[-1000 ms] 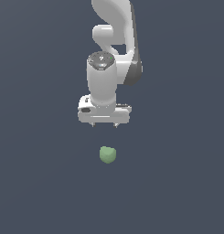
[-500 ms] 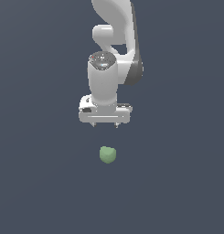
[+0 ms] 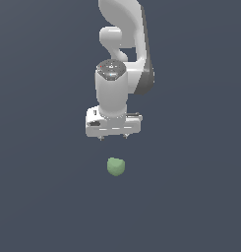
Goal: Pick up the object and move it to a goal position.
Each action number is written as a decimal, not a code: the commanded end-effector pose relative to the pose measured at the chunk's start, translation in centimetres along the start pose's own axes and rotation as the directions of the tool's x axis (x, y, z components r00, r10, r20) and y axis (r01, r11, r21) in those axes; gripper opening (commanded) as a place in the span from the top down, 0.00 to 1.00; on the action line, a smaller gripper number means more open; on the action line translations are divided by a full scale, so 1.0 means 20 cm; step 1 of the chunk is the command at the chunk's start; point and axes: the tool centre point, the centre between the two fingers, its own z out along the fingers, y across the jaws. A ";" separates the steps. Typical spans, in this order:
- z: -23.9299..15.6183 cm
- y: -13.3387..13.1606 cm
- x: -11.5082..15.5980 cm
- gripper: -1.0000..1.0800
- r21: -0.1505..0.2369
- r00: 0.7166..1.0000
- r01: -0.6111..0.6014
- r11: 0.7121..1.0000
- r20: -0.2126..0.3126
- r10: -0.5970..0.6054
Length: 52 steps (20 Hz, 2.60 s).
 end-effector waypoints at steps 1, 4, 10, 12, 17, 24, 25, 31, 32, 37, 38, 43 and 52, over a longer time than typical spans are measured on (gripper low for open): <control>0.01 0.00 0.02 0.04 -0.001 0.999 0.052 0.999 0.002 -0.052; 0.03 0.00 0.04 0.04 -0.002 0.992 0.129 0.992 0.005 -0.129; 0.08 -0.01 0.10 0.04 -0.001 0.955 0.297 0.955 0.011 -0.297; 0.09 -0.01 0.12 0.04 0.000 0.936 0.351 0.937 0.013 -0.351; 0.13 -0.01 0.17 0.04 0.004 0.877 0.480 0.877 0.015 -0.480; 0.18 -0.01 0.23 0.04 0.012 0.767 0.642 0.767 0.015 -0.642; 0.19 -0.01 0.24 0.04 0.013 0.749 0.663 0.749 0.015 -0.663; 0.23 -0.01 0.29 0.04 0.020 0.629 0.777 0.629 0.010 -0.777; 0.24 -0.01 0.30 0.04 0.021 0.608 0.794 0.608 0.008 -0.794; 0.28 0.00 0.34 0.04 0.025 0.499 0.866 0.499 0.001 -0.867; 0.28 0.00 0.35 0.04 0.025 0.479 0.877 0.479 0.000 -0.878; 0.31 0.00 0.37 0.04 0.027 0.397 0.918 0.397 -0.007 -0.918; 0.33 0.01 0.39 0.04 0.027 0.323 0.946 0.323 -0.013 -0.946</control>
